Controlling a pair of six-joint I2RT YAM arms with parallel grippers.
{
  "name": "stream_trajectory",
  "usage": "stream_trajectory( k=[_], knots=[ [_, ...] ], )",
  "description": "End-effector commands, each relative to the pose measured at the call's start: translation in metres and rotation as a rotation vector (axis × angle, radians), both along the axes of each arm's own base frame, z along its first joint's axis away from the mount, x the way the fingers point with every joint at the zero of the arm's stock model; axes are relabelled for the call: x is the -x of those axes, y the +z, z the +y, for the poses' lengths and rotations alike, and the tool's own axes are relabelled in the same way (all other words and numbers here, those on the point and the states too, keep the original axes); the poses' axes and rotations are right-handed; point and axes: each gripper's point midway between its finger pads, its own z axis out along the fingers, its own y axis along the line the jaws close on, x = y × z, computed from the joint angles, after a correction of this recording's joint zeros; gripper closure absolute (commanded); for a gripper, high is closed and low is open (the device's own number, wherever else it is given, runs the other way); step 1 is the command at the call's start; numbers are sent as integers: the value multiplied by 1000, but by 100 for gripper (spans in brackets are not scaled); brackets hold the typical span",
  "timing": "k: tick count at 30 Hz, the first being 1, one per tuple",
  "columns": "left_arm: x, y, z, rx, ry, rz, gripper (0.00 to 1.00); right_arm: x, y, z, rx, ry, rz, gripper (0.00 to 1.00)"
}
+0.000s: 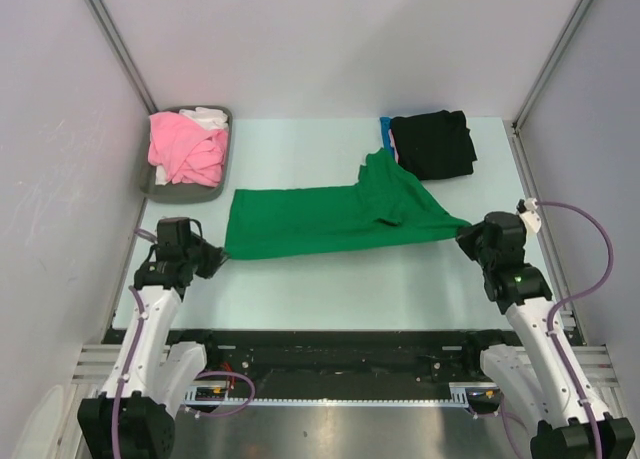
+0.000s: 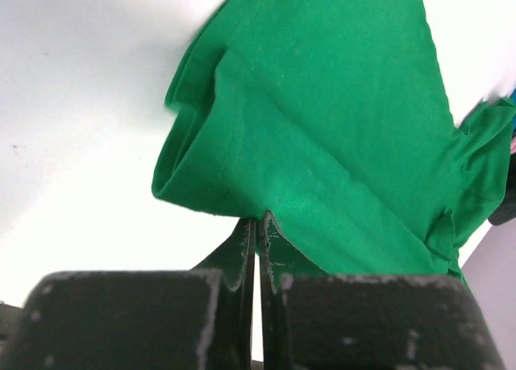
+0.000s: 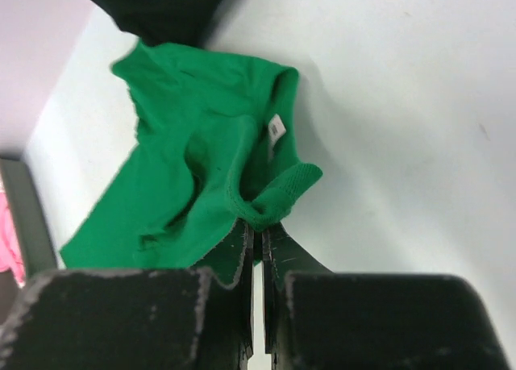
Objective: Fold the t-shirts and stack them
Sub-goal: Fold the tshirt
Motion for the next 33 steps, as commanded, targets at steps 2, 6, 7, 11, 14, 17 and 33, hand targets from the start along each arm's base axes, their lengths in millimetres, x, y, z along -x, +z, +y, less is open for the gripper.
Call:
stream_trajectory(
  k=[2,6,7,11,14,17,33],
  knots=[
    [34,-18,8,-47,4,77,100,42,-27,-25,95,-66,154,100],
    [49,-35,4,-32,-14,98,100,59,-34,-25,89,-53,165,100],
    [52,-40,1,-20,-20,108,100,61,-37,-23,85,-44,178,100],
    [59,-40,0,-11,-20,126,100,67,-41,-14,56,-17,200,100],
    [64,-41,5,-29,4,159,100,70,-50,-11,55,-23,243,100],
    [70,-49,6,-29,20,215,99,74,-61,-11,56,-36,294,100],
    [97,-43,-6,29,1,331,33,95,-72,-10,23,-75,403,10]
  ],
)
